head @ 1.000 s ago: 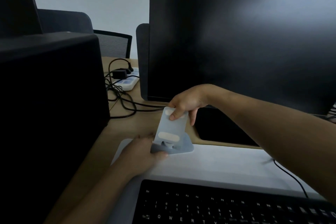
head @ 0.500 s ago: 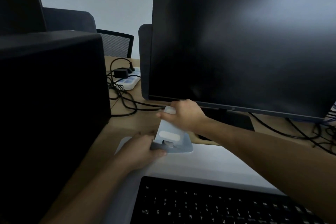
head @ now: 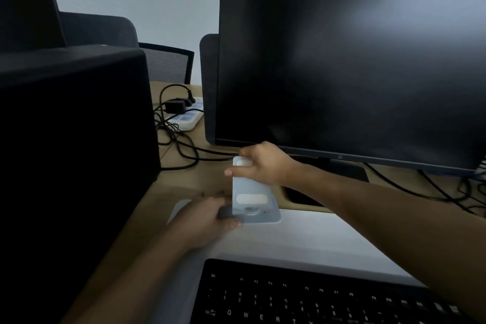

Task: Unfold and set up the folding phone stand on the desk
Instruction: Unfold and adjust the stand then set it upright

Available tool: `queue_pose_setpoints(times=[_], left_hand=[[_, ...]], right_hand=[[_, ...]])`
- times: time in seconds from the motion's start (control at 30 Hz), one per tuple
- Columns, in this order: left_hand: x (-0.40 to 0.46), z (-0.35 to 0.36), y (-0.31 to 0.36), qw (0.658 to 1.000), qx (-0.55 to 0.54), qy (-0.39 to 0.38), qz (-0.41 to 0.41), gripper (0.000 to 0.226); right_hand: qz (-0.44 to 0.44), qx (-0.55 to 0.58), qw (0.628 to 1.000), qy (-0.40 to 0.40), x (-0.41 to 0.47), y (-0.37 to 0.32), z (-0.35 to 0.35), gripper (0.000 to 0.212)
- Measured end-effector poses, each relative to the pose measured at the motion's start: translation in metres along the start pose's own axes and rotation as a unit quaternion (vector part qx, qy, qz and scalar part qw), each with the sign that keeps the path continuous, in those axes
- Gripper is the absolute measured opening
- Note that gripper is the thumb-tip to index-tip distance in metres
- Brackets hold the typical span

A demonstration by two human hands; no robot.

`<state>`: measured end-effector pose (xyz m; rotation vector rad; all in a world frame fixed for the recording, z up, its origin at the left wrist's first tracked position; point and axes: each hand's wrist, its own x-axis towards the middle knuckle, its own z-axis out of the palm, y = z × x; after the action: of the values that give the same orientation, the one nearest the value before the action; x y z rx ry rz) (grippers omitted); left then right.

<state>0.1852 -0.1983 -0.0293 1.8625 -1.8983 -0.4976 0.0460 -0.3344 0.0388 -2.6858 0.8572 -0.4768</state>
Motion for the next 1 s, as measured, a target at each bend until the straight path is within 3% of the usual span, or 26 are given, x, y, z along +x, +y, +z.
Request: queue_pose_setpoints(times=[0.27, 1.0], left_hand=[[-0.0011, -0.0010, -0.0021, 1.000, -0.022, -0.007, 0.002, 0.037], [-0.0056, -0.0004, 0.0015, 1.000, -0.003, 0.008, -0.019, 0.043]], right_hand=[[0.058, 0.005, 0.998, -0.001, -0.0039, -0.0038, -0.0002, 0.059], [0.092, -0.033, 0.995, 0.019, -0.0045, -0.0071, 0.0040, 0.052]])
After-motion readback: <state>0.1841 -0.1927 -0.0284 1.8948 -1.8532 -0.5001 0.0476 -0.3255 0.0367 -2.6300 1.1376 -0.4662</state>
